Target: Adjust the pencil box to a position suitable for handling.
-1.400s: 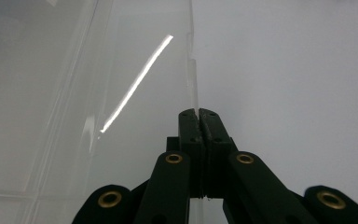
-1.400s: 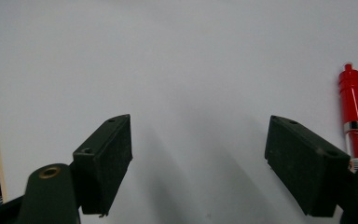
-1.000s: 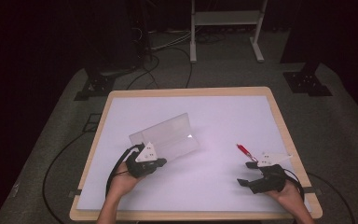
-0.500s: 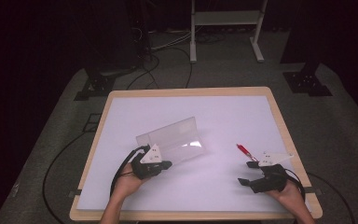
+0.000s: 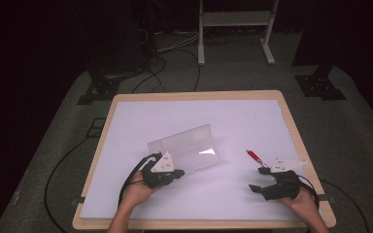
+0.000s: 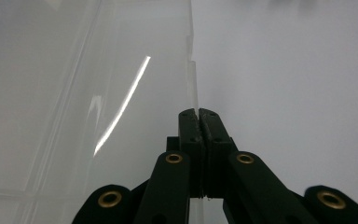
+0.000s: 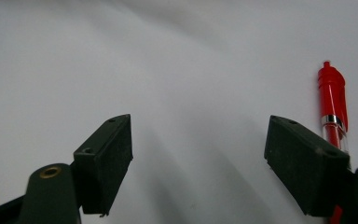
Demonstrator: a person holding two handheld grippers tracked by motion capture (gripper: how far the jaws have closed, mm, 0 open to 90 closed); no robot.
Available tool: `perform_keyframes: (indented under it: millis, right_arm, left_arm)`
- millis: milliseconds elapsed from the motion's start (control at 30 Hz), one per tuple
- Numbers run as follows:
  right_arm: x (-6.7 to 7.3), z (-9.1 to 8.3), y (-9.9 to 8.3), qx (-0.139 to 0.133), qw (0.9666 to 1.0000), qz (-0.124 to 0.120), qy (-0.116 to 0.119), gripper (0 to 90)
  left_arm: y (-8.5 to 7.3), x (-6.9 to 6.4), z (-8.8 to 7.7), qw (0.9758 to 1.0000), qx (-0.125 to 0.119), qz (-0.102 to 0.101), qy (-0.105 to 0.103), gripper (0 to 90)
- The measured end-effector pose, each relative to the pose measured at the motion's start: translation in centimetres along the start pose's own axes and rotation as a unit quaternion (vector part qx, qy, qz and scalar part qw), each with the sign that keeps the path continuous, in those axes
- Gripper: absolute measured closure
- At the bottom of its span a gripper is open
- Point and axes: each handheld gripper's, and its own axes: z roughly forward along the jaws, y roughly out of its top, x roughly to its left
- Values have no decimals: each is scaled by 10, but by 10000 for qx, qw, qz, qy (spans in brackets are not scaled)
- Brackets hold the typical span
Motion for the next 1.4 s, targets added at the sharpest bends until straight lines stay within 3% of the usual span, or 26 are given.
perform_keyframes:
  millis: [1400]
  right_arm:
    - [-3, -5, -1, -63, 9999, 28, -75, 226]
  left_arm:
    - [5, -11, 21, 9982, 81, 182, -568, 894]
